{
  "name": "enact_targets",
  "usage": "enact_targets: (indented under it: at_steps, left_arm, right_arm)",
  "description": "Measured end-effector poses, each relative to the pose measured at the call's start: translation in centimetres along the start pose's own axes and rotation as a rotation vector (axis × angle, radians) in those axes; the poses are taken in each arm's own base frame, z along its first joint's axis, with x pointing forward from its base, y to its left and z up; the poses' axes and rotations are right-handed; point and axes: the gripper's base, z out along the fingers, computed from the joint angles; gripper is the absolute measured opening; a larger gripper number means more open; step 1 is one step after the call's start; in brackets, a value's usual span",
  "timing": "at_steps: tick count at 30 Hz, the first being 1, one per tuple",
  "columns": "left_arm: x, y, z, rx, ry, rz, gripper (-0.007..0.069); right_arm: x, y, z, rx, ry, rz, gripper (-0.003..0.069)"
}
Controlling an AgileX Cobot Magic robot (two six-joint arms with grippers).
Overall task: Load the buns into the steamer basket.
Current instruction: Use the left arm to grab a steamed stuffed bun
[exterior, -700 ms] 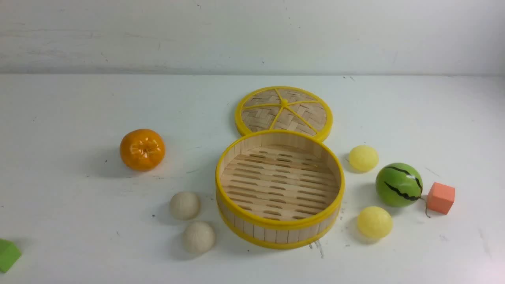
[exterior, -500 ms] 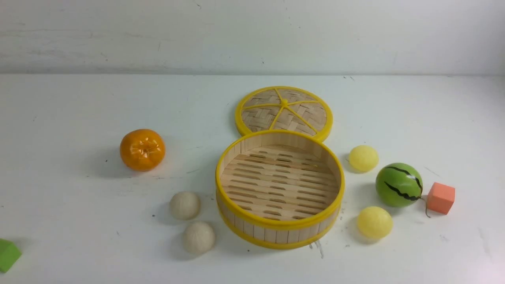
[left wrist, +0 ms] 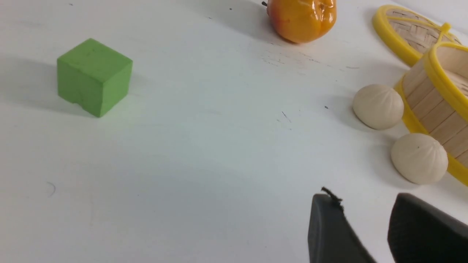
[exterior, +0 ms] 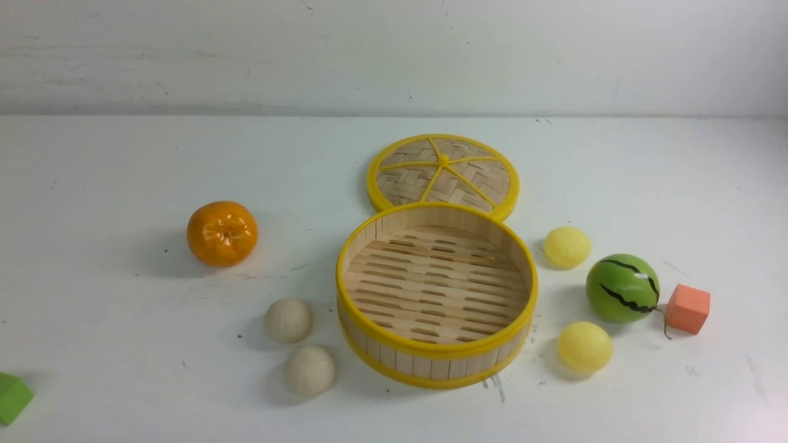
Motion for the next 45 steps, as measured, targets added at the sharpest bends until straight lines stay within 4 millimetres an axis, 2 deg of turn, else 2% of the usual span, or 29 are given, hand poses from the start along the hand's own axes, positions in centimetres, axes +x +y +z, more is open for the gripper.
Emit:
enact_targets:
  at_steps: [12, 13, 19, 23, 25, 26, 28, 29, 31, 33, 34, 36, 39, 43, 45]
  left_arm:
    - [-0.1, -0.1, 0.0, 0.006, -0.012, -0.016, 0.0238]
    - [-0.2, -0.1, 0.0, 0.016, -0.021, -0.048, 0.0238]
    - [-1.6, -1.0, -0.2, 0.164, -0.144, -0.571, 0.0238]
    - [-3.2, -0.8, -0.6, 0.211, -0.300, -0.723, 0.0232]
    - [-3.8, -1.1, -1.0, 0.228, -0.315, -0.728, 0.0216]
    - [-5.1, -1.9, -1.8, 0.261, -0.323, -0.688, 0.0183]
    - [-6.3, -2.8, -2.7, 0.289, -0.332, -0.631, 0.0148]
    - [-7.7, -3.8, -3.9, 0.315, -0.327, -0.531, 0.0102]
    - [-9.4, -5.2, -4.9, 0.318, -0.277, -0.380, 0.0043]
    - [-10.5, -6.3, -5.2, 0.307, -0.186, -0.278, -0.0001]
    - [-11.5, -7.1, -4.4, 0.265, -0.032, -0.185, -0.0013]
    - [-12.4, -7.8, -3.3, 0.224, 0.150, -0.115, -0.0013]
    - [-13.4, -8.0, 0.5, 0.112, 0.489, -0.032, -0.0013]
    - [-14.3, -8.0, 6.2, 0.038, 0.732, -0.005, -0.0013]
    - [-14.1, -8.8, 8.6, 0.056, 0.815, 0.053, -0.0013]
  right_arm:
    - [0.0, 0.0, 0.0, 0.000, 0.000, 0.000, 0.0239]
    - [0.0, 0.0, 0.0, 0.000, 0.000, 0.000, 0.0239]
    - [0.0, 0.0, 0.0, 0.000, 0.000, 0.000, 0.0239]
    - [0.0, 0.0, 0.0, 0.000, 0.000, 0.000, 0.0239]
    - [0.0, 0.0, 0.0, 0.000, 0.000, 0.000, 0.0239]
    - [0.0, 0.0, 0.0, 0.000, 0.000, 0.000, 0.0239]
    - [0.0, 0.0, 0.0, 0.000, 0.000, 0.000, 0.0239]
    - [0.0, 0.0, 0.0, 0.000, 0.000, 0.000, 0.0239]
    - [0.0, 0.0, 0.0, 0.000, 0.000, 0.000, 0.0239]
    - [0.0, 0.0, 0.0, 0.000, 0.000, 0.000, 0.0239]
    - [0.0, 0.0, 0.0, 0.000, 0.000, 0.000, 0.0239]
    - [0.0, 0.0, 0.0, 0.000, 0.000, 0.000, 0.0239]
    - [0.0, 0.0, 0.0, 0.000, 0.000, 0.000, 0.0239]
    - [0.0, 0.0, 0.0, 0.000, 0.000, 0.000, 0.0239]
    - [0.0, 0.0, 0.0, 0.000, 0.000, 0.000, 0.0239]
